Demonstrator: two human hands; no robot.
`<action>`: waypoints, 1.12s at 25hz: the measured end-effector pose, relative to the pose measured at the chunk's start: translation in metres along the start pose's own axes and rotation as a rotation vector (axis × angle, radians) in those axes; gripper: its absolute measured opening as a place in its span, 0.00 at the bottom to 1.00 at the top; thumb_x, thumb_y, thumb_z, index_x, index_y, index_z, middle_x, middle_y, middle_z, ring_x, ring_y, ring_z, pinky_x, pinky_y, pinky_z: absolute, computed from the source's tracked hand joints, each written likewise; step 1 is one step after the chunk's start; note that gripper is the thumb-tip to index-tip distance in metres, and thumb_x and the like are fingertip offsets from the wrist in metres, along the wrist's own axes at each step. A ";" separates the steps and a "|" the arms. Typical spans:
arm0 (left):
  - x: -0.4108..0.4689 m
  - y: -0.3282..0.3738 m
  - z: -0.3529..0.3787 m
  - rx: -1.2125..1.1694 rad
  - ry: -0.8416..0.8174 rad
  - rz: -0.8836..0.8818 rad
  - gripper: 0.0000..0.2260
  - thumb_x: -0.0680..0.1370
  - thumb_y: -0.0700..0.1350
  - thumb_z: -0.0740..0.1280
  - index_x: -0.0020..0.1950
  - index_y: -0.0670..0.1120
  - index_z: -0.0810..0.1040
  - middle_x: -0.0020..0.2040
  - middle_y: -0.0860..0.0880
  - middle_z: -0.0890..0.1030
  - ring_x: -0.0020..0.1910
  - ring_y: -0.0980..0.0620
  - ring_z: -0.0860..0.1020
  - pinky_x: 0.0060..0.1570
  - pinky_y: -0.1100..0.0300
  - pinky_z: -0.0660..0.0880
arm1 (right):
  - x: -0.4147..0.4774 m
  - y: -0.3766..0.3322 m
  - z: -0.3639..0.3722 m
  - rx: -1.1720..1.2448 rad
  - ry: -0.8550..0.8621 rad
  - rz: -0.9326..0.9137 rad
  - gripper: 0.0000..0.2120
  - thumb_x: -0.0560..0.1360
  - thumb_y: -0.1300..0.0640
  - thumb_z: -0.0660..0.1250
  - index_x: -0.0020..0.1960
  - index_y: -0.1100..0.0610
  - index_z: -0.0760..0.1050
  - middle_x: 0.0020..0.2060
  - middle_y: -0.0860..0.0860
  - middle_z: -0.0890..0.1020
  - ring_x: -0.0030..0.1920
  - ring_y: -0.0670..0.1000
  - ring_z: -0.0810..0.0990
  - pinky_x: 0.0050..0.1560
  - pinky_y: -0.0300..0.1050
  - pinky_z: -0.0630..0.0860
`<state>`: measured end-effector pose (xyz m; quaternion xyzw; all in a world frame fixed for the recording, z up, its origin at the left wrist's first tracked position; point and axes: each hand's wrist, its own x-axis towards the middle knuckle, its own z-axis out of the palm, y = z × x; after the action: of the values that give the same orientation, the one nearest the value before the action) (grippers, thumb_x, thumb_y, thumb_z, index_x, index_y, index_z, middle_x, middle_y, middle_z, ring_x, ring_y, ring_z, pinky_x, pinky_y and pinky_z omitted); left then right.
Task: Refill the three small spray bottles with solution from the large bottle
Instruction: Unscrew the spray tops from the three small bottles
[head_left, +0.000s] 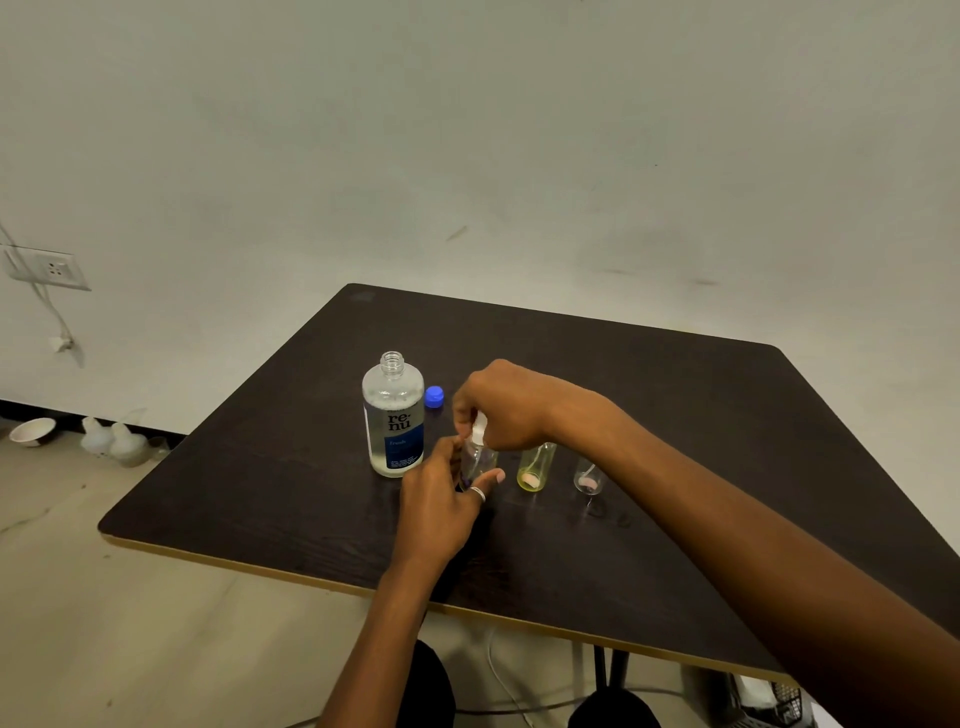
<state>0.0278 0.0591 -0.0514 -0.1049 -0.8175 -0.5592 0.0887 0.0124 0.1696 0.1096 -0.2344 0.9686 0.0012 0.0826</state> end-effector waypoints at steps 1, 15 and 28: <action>0.000 0.000 0.000 -0.004 -0.003 -0.002 0.18 0.72 0.53 0.77 0.58 0.58 0.75 0.45 0.64 0.80 0.46 0.71 0.78 0.44 0.72 0.74 | 0.001 0.001 0.000 -0.008 0.015 0.006 0.10 0.71 0.62 0.68 0.52 0.55 0.80 0.48 0.51 0.83 0.48 0.51 0.80 0.51 0.46 0.79; 0.000 0.000 0.000 -0.015 -0.015 -0.017 0.19 0.72 0.54 0.77 0.58 0.61 0.73 0.46 0.67 0.78 0.47 0.74 0.77 0.41 0.76 0.72 | 0.004 0.001 0.004 -0.019 0.045 0.079 0.05 0.73 0.59 0.68 0.48 0.56 0.79 0.43 0.52 0.82 0.44 0.51 0.80 0.47 0.46 0.79; 0.000 0.002 -0.001 -0.013 -0.024 -0.025 0.18 0.72 0.52 0.78 0.54 0.63 0.71 0.44 0.68 0.77 0.46 0.80 0.74 0.40 0.80 0.70 | 0.006 -0.004 0.012 -0.129 0.164 0.218 0.17 0.76 0.44 0.65 0.37 0.54 0.65 0.31 0.49 0.70 0.32 0.47 0.72 0.32 0.42 0.68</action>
<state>0.0282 0.0592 -0.0493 -0.1021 -0.8162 -0.5643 0.0711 0.0112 0.1636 0.0974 -0.1318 0.9898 0.0533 -0.0128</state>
